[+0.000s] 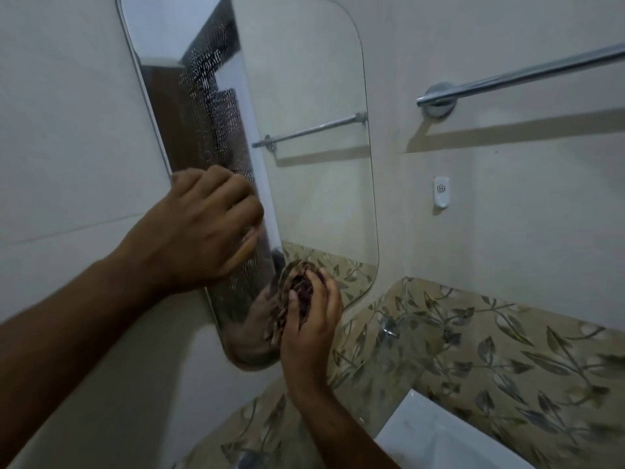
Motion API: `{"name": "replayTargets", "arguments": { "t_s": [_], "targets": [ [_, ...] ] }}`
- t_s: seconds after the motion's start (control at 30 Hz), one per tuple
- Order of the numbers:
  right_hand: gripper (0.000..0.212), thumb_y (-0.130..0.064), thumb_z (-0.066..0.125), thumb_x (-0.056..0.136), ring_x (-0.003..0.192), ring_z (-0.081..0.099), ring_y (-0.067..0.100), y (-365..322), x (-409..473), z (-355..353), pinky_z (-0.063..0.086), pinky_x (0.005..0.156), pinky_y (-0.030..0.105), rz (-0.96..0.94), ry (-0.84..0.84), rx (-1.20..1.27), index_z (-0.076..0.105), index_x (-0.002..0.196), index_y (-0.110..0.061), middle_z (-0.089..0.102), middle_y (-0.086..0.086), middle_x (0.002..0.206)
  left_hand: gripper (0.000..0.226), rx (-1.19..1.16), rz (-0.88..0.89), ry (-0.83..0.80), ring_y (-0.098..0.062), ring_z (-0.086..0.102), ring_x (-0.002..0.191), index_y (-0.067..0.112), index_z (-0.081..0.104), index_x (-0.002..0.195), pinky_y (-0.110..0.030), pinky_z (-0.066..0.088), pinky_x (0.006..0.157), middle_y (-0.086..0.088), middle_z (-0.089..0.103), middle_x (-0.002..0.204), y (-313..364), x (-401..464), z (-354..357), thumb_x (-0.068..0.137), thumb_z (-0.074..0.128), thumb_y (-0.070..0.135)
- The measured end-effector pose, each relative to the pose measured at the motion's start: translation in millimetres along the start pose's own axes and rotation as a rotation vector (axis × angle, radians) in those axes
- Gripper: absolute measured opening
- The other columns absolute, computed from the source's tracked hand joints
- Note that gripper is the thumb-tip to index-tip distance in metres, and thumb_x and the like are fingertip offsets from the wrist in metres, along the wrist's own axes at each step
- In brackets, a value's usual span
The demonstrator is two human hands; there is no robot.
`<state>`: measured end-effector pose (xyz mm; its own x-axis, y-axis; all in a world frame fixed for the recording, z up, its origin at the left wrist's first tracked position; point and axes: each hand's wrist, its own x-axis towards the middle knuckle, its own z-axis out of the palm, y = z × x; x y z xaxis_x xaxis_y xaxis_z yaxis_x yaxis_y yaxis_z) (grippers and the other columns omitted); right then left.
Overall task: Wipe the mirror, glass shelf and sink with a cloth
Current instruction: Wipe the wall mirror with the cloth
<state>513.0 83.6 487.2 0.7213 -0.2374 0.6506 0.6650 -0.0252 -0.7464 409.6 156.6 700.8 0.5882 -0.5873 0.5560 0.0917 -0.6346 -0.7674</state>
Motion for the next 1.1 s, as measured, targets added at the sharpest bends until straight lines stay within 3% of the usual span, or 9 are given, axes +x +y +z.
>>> {"name": "replayTargets", "arguments": {
  "t_s": [0.1, 0.2, 0.3, 0.43, 0.53, 0.7, 0.83, 0.97, 1.1],
  "targets": [
    [0.036, -0.039, 0.047, 0.100, 0.144, 0.031, 0.007, 12, -24, -2, 0.041, 0.113, 0.036, -0.055, -0.018, -0.024, 0.048, 0.136, -0.035, 0.030, -0.019, 0.153, 0.028, -0.031, 0.023, 0.003, -0.035, 0.055, 0.092, 0.012, 0.062, 0.093, -0.047, 0.040, 0.078, -0.012, 0.059, 0.096, 5, 3, 3, 0.098, 0.047, 0.035],
    [0.036, -0.036, 0.048, 0.100, 0.145, 0.032, 0.013, 26, -31, -4, 0.040, 0.113, 0.037, -0.162, -0.034, -0.043, 0.049, 0.136, -0.033, 0.037, -0.009, 0.152, 0.030, -0.058, 0.006, 0.001, -0.033, 0.055, 0.093, 0.013, 0.062, 0.093, -0.048, 0.040, 0.079, -0.010, 0.060, 0.097, 7, 5, 7, 0.099, 0.044, 0.037],
    [0.034, -0.034, 0.049, 0.100, 0.139, 0.040, 0.017, 24, 4, -4, 0.043, 0.110, 0.037, -0.068, -0.011, -0.021, 0.052, 0.134, -0.032, 0.040, -0.004, 0.149, 0.031, -0.104, -0.070, 0.025, -0.033, 0.054, 0.093, 0.013, 0.063, 0.093, -0.048, 0.040, 0.081, -0.010, 0.060, 0.098, 6, 6, 10, 0.098, 0.045, 0.038],
    [0.033, -0.023, 0.056, 0.100, 0.132, 0.038, 0.005, 24, 56, -3, 0.048, 0.107, 0.038, 0.005, 0.067, -0.018, 0.055, 0.133, -0.025, 0.041, -0.005, 0.145, 0.030, -0.176, -0.142, 0.071, -0.031, 0.052, 0.094, 0.012, 0.064, 0.095, -0.047, 0.041, 0.084, -0.009, 0.059, 0.098, 4, 7, 14, 0.094, 0.052, 0.040],
    [0.036, -0.035, 0.054, 0.100, 0.136, 0.038, 0.006, 24, 48, -3, 0.048, 0.108, 0.038, 0.033, 0.063, -0.016, 0.051, 0.136, -0.034, 0.037, -0.009, 0.147, 0.031, -0.169, -0.146, 0.104, -0.030, 0.052, 0.094, 0.013, 0.065, 0.096, -0.044, 0.038, 0.083, -0.008, 0.060, 0.098, 3, 7, 17, 0.091, 0.055, 0.042],
    [0.039, -0.049, 0.042, 0.102, 0.149, 0.027, 0.015, 21, 1, -9, 0.033, 0.117, 0.033, -0.233, -0.095, -0.033, 0.045, 0.141, -0.041, 0.033, -0.007, 0.157, 0.032, -0.199, -0.138, 0.155, -0.033, 0.053, 0.095, 0.012, 0.065, 0.099, -0.046, 0.038, 0.082, -0.010, 0.061, 0.099, 1, 8, 22, 0.086, 0.060, 0.041],
    [0.036, -0.035, 0.048, 0.103, 0.141, 0.032, 0.004, 22, 50, -9, 0.041, 0.114, 0.028, -0.071, -0.049, -0.013, 0.049, 0.139, -0.035, 0.032, -0.010, 0.152, 0.033, -0.185, -0.140, 0.148, -0.034, 0.053, 0.095, 0.012, 0.065, 0.099, -0.049, 0.038, 0.080, -0.011, 0.061, 0.100, 0, 8, 26, 0.083, 0.063, 0.040],
    [0.036, -0.033, 0.050, 0.102, 0.129, 0.046, 0.015, 30, 90, -11, 0.049, 0.106, 0.038, 0.070, 0.094, -0.062, 0.052, 0.137, -0.022, 0.044, -0.001, 0.141, 0.035, -0.179, -0.143, 0.109, -0.035, 0.051, 0.097, 0.011, 0.063, 0.102, -0.049, 0.037, 0.079, -0.013, 0.059, 0.102, 1, 8, 23, 0.084, 0.060, 0.040],
    [0.040, -0.050, 0.043, 0.100, 0.138, 0.039, 0.009, 25, 27, -9, 0.044, 0.108, 0.028, 0.007, -0.041, -0.073, 0.044, 0.139, -0.040, 0.033, -0.012, 0.149, 0.035, -0.174, -0.154, 0.091, -0.034, 0.051, 0.098, 0.011, 0.061, 0.103, -0.049, 0.035, 0.080, -0.013, 0.057, 0.104, 2, 6, 20, 0.085, 0.057, 0.041]
  ]
}}
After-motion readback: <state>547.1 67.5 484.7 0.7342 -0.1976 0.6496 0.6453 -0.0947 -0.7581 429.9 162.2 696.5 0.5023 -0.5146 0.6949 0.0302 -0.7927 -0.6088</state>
